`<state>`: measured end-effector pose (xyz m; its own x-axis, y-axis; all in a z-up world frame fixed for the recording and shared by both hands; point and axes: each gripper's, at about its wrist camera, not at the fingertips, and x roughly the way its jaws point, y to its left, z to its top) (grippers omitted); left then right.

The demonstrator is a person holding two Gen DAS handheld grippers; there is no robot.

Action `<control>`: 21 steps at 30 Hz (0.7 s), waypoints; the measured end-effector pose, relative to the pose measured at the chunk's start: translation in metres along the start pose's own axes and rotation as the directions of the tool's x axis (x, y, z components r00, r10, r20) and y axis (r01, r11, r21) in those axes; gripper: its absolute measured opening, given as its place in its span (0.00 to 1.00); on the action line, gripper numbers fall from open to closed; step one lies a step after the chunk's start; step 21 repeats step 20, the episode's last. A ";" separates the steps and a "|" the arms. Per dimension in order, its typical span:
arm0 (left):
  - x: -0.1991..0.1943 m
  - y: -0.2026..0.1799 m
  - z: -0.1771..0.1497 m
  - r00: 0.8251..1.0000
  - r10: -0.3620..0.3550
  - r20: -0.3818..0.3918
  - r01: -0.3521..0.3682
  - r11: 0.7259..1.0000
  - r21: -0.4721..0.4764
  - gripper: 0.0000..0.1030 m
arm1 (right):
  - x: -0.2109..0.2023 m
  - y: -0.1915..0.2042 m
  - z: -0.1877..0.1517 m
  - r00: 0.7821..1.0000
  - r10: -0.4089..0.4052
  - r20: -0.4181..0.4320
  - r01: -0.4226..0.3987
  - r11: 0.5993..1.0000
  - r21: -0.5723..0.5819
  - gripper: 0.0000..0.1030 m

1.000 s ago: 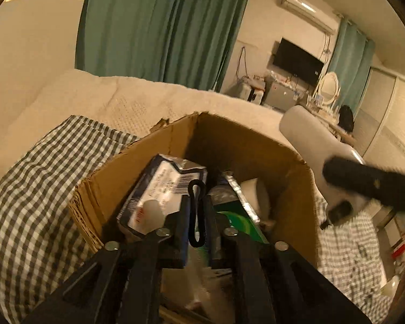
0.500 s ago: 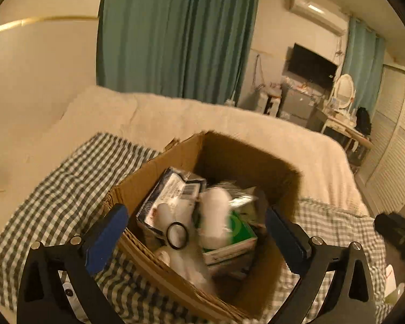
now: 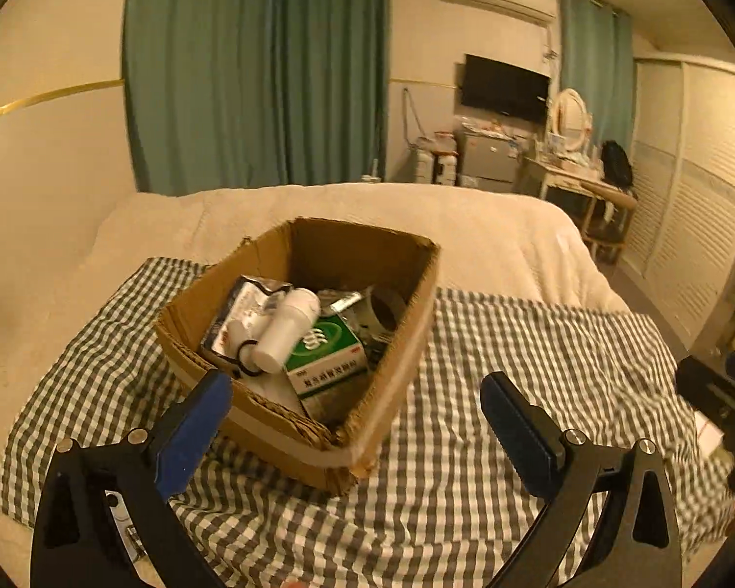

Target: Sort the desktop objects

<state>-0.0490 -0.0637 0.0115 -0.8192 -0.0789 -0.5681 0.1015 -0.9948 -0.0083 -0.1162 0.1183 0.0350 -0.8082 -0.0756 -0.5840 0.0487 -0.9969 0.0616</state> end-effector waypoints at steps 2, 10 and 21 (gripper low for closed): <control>0.002 -0.001 -0.001 1.000 0.013 -0.012 -0.013 1.000 0.009 1.00 | -0.002 0.001 -0.007 1.000 -0.007 -0.005 0.007 1.000 -0.005 0.99; 0.011 0.015 -0.002 0.999 -0.013 -0.039 0.011 0.999 -0.050 1.00 | 0.007 0.007 -0.008 1.000 -0.001 -0.028 0.002 1.000 0.019 0.99; 0.008 0.010 -0.004 0.999 -0.034 -0.011 0.034 0.999 -0.031 1.00 | 0.015 0.004 -0.018 0.998 0.010 -0.067 -0.009 1.000 0.025 0.99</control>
